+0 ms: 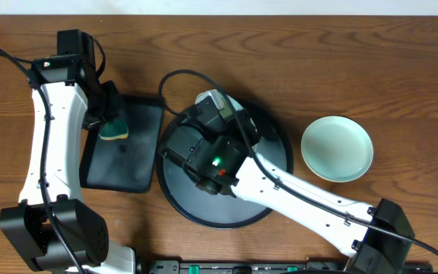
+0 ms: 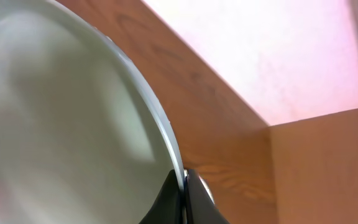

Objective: Clean dirty plates on tray and stack at the side
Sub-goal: 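Carry the plate right with the right gripper and stack it on the pile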

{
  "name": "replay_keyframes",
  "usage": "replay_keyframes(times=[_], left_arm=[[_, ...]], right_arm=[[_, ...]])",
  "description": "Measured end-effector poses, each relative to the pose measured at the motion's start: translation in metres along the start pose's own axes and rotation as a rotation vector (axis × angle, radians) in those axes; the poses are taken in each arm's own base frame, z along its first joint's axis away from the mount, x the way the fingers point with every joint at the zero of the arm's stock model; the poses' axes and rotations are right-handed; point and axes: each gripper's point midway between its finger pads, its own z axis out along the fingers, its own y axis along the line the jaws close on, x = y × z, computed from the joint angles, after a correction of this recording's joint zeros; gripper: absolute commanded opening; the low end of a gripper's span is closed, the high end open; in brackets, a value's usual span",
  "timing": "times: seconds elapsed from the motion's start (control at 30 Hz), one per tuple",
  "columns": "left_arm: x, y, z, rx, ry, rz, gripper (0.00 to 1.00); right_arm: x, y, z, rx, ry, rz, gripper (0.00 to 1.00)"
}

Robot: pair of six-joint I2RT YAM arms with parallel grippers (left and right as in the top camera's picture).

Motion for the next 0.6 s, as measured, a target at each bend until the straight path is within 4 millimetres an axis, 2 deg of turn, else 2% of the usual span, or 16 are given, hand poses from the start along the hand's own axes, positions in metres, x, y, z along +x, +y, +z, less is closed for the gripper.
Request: replay_keyframes(times=[0.3, 0.43, 0.6], left_arm=[[0.000, 0.000, 0.000, 0.000, 0.000, 0.000, 0.08], [0.000, 0.000, 0.000, 0.000, 0.000, 0.000, 0.08], [0.000, 0.000, 0.000, 0.000, 0.000, 0.000, 0.07]], right_arm=[[-0.002, -0.005, -0.001, 0.032, -0.013, 0.004, 0.01], [0.005, 0.007, 0.007, -0.065, 0.040, 0.026, 0.01], [0.022, 0.022, 0.032, -0.255, 0.176, 0.110, 0.01]])
